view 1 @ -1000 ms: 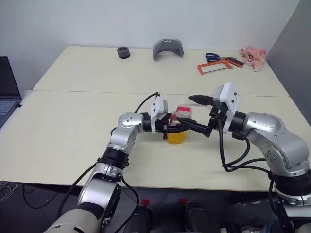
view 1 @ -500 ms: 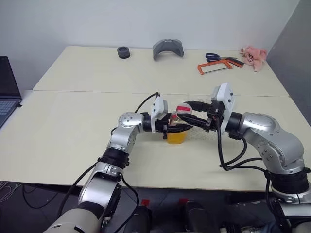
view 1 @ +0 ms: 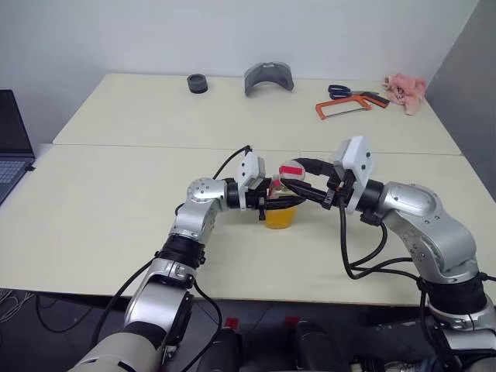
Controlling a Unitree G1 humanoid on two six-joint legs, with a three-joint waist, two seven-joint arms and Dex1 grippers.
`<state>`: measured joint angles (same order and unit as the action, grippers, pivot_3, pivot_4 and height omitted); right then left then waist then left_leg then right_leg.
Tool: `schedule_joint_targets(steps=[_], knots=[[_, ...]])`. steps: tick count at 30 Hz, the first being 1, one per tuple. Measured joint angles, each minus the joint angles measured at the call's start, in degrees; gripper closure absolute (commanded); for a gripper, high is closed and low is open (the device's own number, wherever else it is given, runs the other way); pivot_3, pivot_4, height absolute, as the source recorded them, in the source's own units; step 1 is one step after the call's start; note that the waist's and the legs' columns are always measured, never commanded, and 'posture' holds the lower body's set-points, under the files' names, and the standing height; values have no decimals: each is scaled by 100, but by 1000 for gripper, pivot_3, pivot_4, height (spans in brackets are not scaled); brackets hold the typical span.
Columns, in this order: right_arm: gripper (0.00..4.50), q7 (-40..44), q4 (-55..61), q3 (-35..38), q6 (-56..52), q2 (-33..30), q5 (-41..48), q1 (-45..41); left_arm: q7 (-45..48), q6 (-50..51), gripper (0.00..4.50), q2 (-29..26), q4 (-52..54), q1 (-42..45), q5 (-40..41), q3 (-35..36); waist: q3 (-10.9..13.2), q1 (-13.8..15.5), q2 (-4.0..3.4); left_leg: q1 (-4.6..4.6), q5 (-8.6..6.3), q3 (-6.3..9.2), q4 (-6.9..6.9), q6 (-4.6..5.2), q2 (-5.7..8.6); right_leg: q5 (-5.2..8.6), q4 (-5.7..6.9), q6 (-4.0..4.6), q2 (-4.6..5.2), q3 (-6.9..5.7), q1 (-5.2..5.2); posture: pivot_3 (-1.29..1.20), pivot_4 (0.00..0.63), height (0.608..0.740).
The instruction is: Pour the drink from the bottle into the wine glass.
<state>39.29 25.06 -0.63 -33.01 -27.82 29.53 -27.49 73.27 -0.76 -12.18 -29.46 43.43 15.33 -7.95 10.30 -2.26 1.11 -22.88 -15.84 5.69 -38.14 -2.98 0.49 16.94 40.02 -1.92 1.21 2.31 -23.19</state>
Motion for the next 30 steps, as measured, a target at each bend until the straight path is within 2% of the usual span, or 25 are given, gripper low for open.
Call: schedule_joint_targets(steps=[5, 10, 12, 15, 18, 21, 26, 29, 30], knots=[[2776, -350, 330, 596, -400, 153, 759, 218, -7, 4, 2903, 6, 32, -14, 1, -20, 0, 5, 0, 1, 0, -2, 1, 0, -1, 0, 0, 0, 0, 1, 0, 0, 150, 740], [2776, -647, 661, 877, -624, 7, 988, 671, -28, 5, 2903, 45, 86, -59, 4, -33, 0, 25, 0, -1, -1, -2, 2, 1, 2, 0, -1, 0, 1, 1, 0, 0, 150, 740], [2776, -704, 786, 1181, -607, -330, 867, 1354, -70, 6, 2903, 52, 113, -81, 5, -44, -2, 66, 3, -3, -1, -5, 2, 2, 6, 0, -6, 0, 2, -3, 7, 0, 150, 740], [2776, -806, 703, 1421, -343, -484, 386, 2456, -160, 14, 2909, 23, 147, -102, 18, -3, -2, 69, 2, -1, -2, -17, 3, 3, 6, 0, -5, 0, 1, 1, 7, 0, 150, 740], [2776, -1045, 157, 1365, 183, -261, -284, 3200, -245, 22, 2910, -9, 194, -106, 21, 67, -3, 37, 1, 8, -1, -34, 3, 3, 4, 0, 0, -1, -5, 12, 6, 0, 150, 740], [2776, -1175, -366, 1209, 591, 2, -686, 3429, -284, 30, 2910, -1, 225, -106, 26, 77, -4, -27, -3, 21, -1, -53, 6, 3, 2, 0, 7, -1, -17, 24, 6, 0, 150, 740], [1173, -1139, -767, 1050, 985, 181, -887, 3483, -525, 81, 2910, 3, 242, -107, 51, 167, -5, -48, -4, 20, -1, -56, 5, 3, -4, 0, 9, 0, -17, 23, 6, 0, 150, 740], [140, -930, -817, 1063, 1047, -2, -900, 3532, -869, 122, 2910, 9, 241, -107, 77, 366, -5, -32, -4, 18, -1, -55, 4, 3, -4, 0, 8, -1, -10, 23, 6, 0, 150, 740], [0, -821, -817, 1078, 1091, -182, -930, 3575, -1047, 121, 2910, 9, 241, -107, 95, 462, -4, -26, -3, 17, -1, -55, 4, 3, -4, 0, 8, -1, -9, 23, 6, 0, 150, 740]])
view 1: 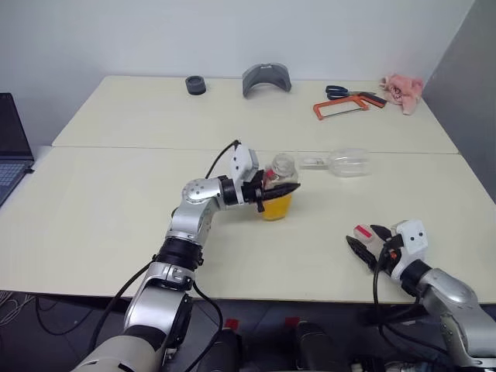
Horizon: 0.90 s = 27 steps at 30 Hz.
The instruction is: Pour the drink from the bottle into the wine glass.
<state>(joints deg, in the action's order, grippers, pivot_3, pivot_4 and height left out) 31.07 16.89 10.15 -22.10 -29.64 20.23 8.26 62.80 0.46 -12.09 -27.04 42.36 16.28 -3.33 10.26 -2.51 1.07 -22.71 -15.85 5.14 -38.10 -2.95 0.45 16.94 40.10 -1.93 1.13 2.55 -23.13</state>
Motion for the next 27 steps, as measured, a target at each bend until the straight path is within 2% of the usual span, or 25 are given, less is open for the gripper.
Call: schedule_joint_targets(steps=[2, 4, 8, 13, 18, 22, 27], knots=[[0, 119, 9, 128, 62, -175, -86, 20, -245, -20, 2911, -21, 0, 0, 27, 172, 0, 15, 0, 0, 0, 1, 0, 0, 1, 0, -1, 0, -1, -4, 2, 0, 150, 740], [0, 429, 257, 72, 34, -745, -142, -93, -851, -215, 2912, -63, -33, 1, -68, 393, 3, -2, -4, 3, 0, -12, -1, 0, 2, -1, 0, -2, 0, 8, -1, 0, 150, 740], [0, 732, 953, -203, -323, -931, 210, -1142, -1973, -715, 2913, -344, -446, 121, -430, 795, 2, -70, 1, 12, 0, 2, 2, 0, -2, -3, -2, 2, -13, -6, 3, 0, 150, 740], [0, 704, 1028, -1354, -898, -370, 304, -2463, -3069, -1206, 2913, -526, -1257, 349, -703, 1124, 3, -30, 3, -6, 1, 26, -2, -2, -3, -5, -2, 4, -6, -21, -4, 0, 150, 740], [0, 289, 235, -2103, -1021, 413, -252, -3509, -3749, -1508, 2914, -680, -1952, 511, -869, 1280, 2, 17, 9, -18, 13, 46, -13, -22, 13, -9, -12, -1, 18, -17, -7, 0, 150, 740], [0, 122, -193, -2390, -1020, 791, -560, -3894, -4115, -1624, 2914, -796, -2434, 691, -864, 1449, 2, 65, 10, -21, 13, 54, -6, -24, 15, -9, -12, -1, 20, -24, -13, 0, 150, 740], [0, 133, -351, -2540, -1017, 939, -728, -3944, -4278, -1766, 2914, -803, -2781, 795, -853, 1534, 2, 63, 9, -21, 13, 52, -5, -24, 15, -9, -12, 0, 22, -25, -14, 0, 150, 740]])
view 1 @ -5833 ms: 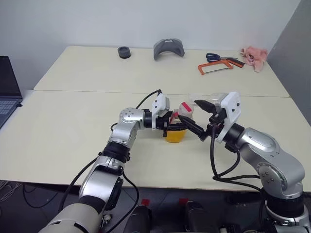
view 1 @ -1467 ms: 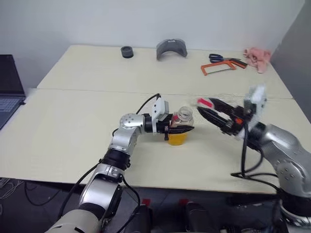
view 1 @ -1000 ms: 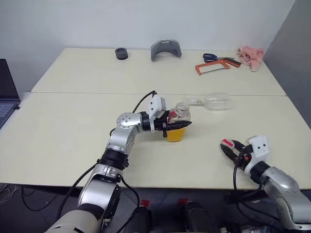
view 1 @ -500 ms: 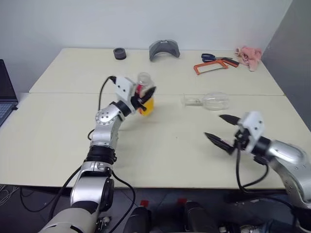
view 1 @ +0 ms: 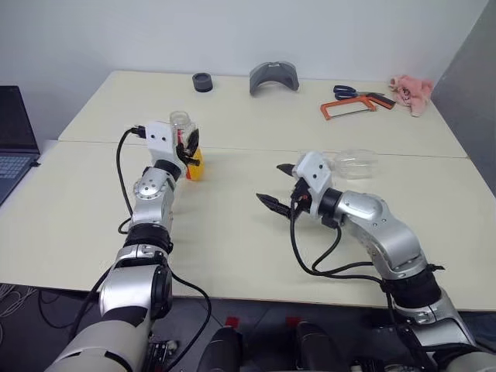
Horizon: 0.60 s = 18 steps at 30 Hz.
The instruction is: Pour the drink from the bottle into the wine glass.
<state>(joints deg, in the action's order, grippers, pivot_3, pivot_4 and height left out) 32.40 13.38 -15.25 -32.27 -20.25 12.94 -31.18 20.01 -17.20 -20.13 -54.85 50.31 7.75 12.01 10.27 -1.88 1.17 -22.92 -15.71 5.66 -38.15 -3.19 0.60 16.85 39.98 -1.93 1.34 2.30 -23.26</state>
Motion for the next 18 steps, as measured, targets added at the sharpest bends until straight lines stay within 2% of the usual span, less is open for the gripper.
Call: schedule_joint_targets(steps=[8, 10, 17, 18], knots=[[0, 0, -45, -73, 0, 205, -199, -57, -195, -119, 2914, -4, -503, 226, 38, 198, 0, -20, 0, 1, 0, -1, 0, 0, -5, 0, 3, 1, -6, -2, -3, 0, 150, 740], [0, 1, -45, -74, 0, 242, -252, -58, -189, -153, 2177, -7, -557, 243, 41, 204, 0, -21, 0, 2, 0, -1, 1, 0, -5, 0, 4, 1, -6, -2, -3, 0, 150, 740], [0, 2, -24, -74, -100, 261, -277, -56, -62, -172, 38, 25, -571, 206, 44, 196, -1, -46, 0, 2, 0, -1, 0, 0, -5, -1, 5, 1, -5, -2, -3, 0, 150, 740], [0, 2, -10, -74, -120, 260, -276, -52, -53, -177, 38, 35, -566, 189, 42, 190, -1, -49, 0, 2, 0, -1, 0, 0, -5, -1, 5, 1, -5, -2, -3, 0, 150, 740]])
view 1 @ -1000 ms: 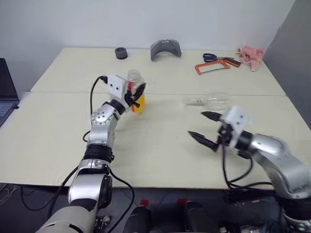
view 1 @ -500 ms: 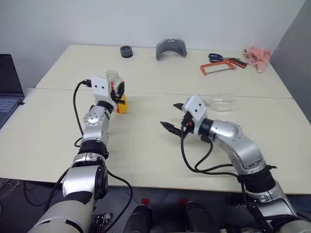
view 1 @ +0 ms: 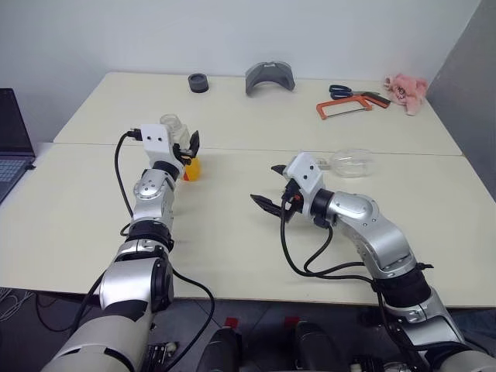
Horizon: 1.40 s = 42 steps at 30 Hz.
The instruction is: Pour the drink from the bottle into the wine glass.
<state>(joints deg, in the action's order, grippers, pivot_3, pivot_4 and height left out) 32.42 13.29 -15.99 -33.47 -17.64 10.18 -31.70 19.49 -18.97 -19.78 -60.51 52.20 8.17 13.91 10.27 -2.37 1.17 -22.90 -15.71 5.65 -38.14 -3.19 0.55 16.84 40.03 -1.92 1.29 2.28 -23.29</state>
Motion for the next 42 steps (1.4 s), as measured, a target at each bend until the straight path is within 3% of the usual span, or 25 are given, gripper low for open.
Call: schedule_joint_targets(steps=[13, 28, 31, 37, 40, 42], knots=[[0, 6, 567, 6, -429, -208, 12, 611, -40, 52, 38, 75, 825, -924, -68, -123, -2, -1, 0, 2, 0, 0, 1, 1, -2, 0, 2, 0, 0, 2, 0, 0, 150, 740], [0, -148, 1249, 433, -1100, -322, 432, 1811, -20, 916, 38, -147, 2689, -2481, -109, -255, -5, -6, 1, 8, -11, -2, 5, 19, -8, 0, 1, 0, -1, 4, 5, 0, 150, 740], [0, -392, 1368, 873, -1350, 6, 725, 2081, 228, 1192, 38, -235, 3144, -2899, -50, -290, -6, -6, 0, 9, -12, -2, 7, 20, -10, 0, 2, 0, -2, 5, 5, 0, 150, 740], [0, -1429, 1441, 1731, -1876, 1291, 1269, 2176, 1053, 1654, 38, -356, 4274, -3780, 231, -503, -11, 1, -2, 14, -12, -3, 9, 21, -12, 0, 4, 1, -2, 7, 9, 0, 150, 740], [0, -2072, 1045, 2386, -1973, 2204, 1665, 1702, 1563, 1787, 38, -410, 4639, -3973, 360, -745, -12, -5, -4, 19, -12, -7, 9, 21, -14, -1, 7, 2, -5, 10, 9, 0, 150, 740], [0, -2430, 737, 2774, -1987, 2476, 1965, 1212, 1906, 1854, 38, -413, 4829, -3984, 449, -957, -12, 0, -4, 20, -12, -7, 8, 21, -12, -3, 8, 5, -5, 7, 11, 0, 150, 740]])
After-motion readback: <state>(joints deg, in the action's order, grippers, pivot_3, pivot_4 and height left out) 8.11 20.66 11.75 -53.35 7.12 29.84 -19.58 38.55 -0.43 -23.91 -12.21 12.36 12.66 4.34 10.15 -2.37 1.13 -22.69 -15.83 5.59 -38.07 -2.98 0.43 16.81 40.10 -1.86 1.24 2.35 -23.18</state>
